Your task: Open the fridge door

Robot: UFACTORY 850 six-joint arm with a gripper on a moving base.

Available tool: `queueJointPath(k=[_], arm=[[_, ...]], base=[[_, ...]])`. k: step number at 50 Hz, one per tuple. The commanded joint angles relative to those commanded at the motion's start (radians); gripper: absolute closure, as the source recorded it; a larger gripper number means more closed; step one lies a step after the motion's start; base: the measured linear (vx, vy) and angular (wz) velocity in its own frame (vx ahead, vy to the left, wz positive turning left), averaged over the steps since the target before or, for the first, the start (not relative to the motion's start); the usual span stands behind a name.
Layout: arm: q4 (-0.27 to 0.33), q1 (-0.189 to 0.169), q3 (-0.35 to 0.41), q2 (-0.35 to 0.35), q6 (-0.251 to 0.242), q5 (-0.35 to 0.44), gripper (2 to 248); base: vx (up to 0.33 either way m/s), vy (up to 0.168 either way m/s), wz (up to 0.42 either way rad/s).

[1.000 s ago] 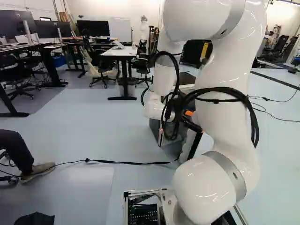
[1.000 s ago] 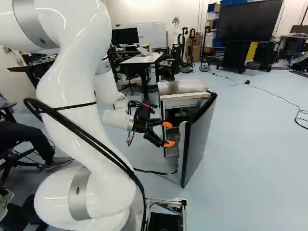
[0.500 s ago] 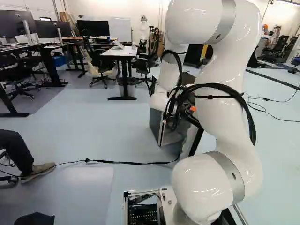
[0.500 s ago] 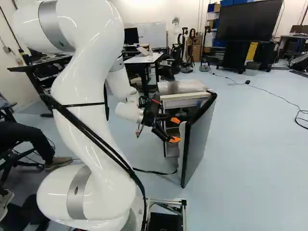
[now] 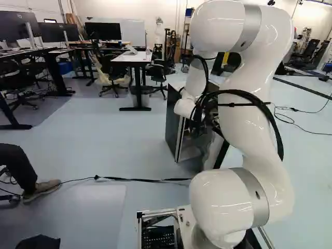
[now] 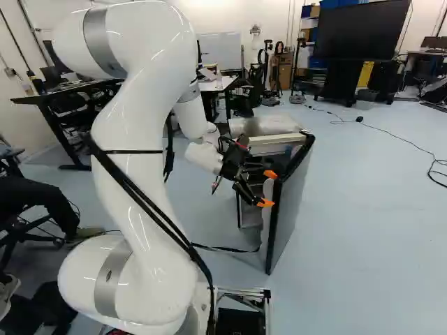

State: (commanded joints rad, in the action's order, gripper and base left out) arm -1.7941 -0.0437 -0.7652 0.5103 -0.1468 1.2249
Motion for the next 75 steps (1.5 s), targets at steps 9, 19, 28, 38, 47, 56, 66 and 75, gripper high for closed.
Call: queueJointPath(k=[9, 19, 28, 38, 47, 56, 66, 75], arm=[[0.0, -0.047, -0.032, 0.016, 0.0, 0.0, 3], [0.0, -0.098, -0.067, 0.034, 0.0, 0.0, 3], [0.0, -0.142, -0.1, 0.051, 0.0, 0.0, 3], [0.0, -0.19, -0.138, 0.07, 0.0, 0.0, 3], [0.0, -0.231, -0.173, 0.088, 0.0, 0.0, 3], [0.0, -0.272, -0.21, 0.107, 0.0, 0.0, 3], [0.0, -0.314, -0.253, 0.129, 0.0, 0.0, 3], [0.0, -0.352, -0.292, 0.15, 0.0, 0.0, 3]], base=[[0.0, 0.0, 0.0], [0.0, 0.0, 0.0], [0.0, 0.0, 0.0], [0.0, 0.0, 0.0], [0.0, 0.0, 0.0], [0.0, 0.0, 0.0], [0.0, 0.0, 0.0], [0.0, 0.0, 0.0]])
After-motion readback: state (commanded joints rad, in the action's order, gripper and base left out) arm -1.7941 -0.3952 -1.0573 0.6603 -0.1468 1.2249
